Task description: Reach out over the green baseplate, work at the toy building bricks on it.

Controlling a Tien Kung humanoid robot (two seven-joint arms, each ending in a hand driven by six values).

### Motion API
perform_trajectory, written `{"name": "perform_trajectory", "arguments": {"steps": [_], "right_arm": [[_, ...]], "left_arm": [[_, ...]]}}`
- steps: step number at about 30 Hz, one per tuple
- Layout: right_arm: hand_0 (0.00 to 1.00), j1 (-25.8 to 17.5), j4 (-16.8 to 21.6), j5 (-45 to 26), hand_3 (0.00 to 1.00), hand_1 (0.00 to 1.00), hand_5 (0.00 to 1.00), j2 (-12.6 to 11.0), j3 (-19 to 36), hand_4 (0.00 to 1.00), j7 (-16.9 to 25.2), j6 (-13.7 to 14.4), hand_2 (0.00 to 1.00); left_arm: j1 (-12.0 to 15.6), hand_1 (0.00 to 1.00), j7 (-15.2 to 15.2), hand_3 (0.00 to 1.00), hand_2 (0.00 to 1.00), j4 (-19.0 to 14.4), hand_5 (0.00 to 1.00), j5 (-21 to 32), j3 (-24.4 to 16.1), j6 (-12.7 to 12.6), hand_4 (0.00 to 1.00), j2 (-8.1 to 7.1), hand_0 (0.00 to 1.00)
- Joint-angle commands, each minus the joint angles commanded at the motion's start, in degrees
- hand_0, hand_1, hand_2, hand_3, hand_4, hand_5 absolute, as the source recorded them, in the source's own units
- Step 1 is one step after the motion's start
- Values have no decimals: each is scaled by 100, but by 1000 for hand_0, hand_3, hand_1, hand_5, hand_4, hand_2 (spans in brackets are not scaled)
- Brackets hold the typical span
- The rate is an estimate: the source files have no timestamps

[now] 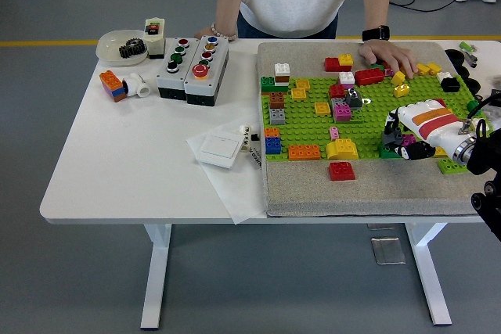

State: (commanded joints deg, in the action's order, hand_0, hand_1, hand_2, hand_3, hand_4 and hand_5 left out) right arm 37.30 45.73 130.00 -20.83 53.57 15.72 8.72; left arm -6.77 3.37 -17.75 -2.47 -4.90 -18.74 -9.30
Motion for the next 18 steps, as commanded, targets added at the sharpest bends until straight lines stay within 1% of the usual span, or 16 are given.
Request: {"name": "perform_trajectory", "arguments": {"steps": [9, 18], "right_arm": [[422, -50, 151, 0, 510, 468, 62, -93, -28, 712, 23, -94, 510], [422, -32, 168, 0, 510, 469, 63, -146, -125, 713, 62, -161, 510]], "left_arm": [[16, 817, -8, 663, 825, 4, 651, -16, -6, 1, 673, -5, 814], [19, 817, -12, 662, 825, 4, 650, -25, -13, -2, 672, -2, 814]]}}
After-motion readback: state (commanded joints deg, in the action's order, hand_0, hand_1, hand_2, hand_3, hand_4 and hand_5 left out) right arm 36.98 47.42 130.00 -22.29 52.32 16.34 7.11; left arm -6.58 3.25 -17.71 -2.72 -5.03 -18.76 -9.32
